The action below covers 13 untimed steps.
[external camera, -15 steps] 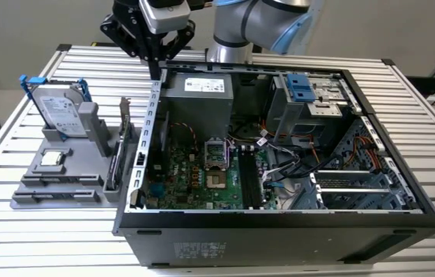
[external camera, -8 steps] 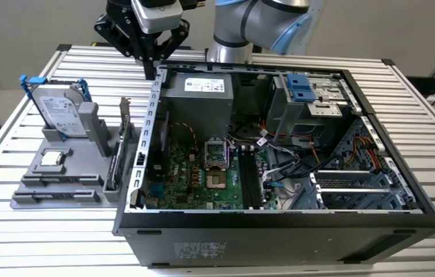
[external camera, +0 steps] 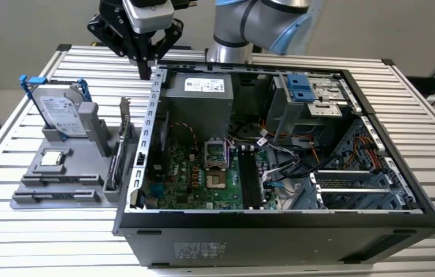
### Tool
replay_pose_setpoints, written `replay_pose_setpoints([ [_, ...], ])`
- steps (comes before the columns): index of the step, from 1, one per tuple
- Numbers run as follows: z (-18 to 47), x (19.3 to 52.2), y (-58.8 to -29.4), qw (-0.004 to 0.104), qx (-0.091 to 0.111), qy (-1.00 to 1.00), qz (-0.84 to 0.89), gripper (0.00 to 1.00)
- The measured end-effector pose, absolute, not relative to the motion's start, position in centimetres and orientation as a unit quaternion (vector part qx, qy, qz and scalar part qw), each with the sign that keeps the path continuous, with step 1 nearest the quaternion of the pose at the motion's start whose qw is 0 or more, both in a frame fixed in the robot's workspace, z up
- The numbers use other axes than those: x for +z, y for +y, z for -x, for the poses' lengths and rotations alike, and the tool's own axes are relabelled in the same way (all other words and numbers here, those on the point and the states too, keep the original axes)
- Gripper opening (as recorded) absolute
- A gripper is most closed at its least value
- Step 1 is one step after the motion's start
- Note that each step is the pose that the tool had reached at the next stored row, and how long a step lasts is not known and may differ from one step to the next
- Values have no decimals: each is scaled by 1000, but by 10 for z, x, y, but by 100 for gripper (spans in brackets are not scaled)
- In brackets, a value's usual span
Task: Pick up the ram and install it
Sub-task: 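Reach for the ram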
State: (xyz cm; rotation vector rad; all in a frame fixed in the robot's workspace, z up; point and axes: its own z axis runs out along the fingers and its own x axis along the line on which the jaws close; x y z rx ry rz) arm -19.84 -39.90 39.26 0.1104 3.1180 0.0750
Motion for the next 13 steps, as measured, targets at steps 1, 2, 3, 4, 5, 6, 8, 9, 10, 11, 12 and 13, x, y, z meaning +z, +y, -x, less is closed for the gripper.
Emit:
replay_pose_setpoints([
  [1, 199, 393, -399, 10, 24, 999, -35, 0],
  [2, 201, 393, -399, 10, 24, 999, -35, 0],
  [3, 202, 393, -399, 10, 24, 999, -35, 0],
  [4, 203, 393, -399, 10, 24, 999, -35, 0],
  [5, 204, 393, -399, 10, 24, 999, -35, 0],
  [6, 205, 393, -399, 10, 24, 999, -35, 0],
  [8, 208, 393, -399, 10, 24, 999, -35, 0],
  [9, 209, 393, -399, 10, 24, 999, -35, 0],
  [10, 210, 393, -399, 10, 24, 999, -35, 0],
  [11, 211, 393, -399, 10, 24, 999, -35, 0],
  [12, 212, 393, -399, 10, 24, 999, -35, 0],
  [13, 213, 393, -399, 10, 24, 999, -35, 0],
])
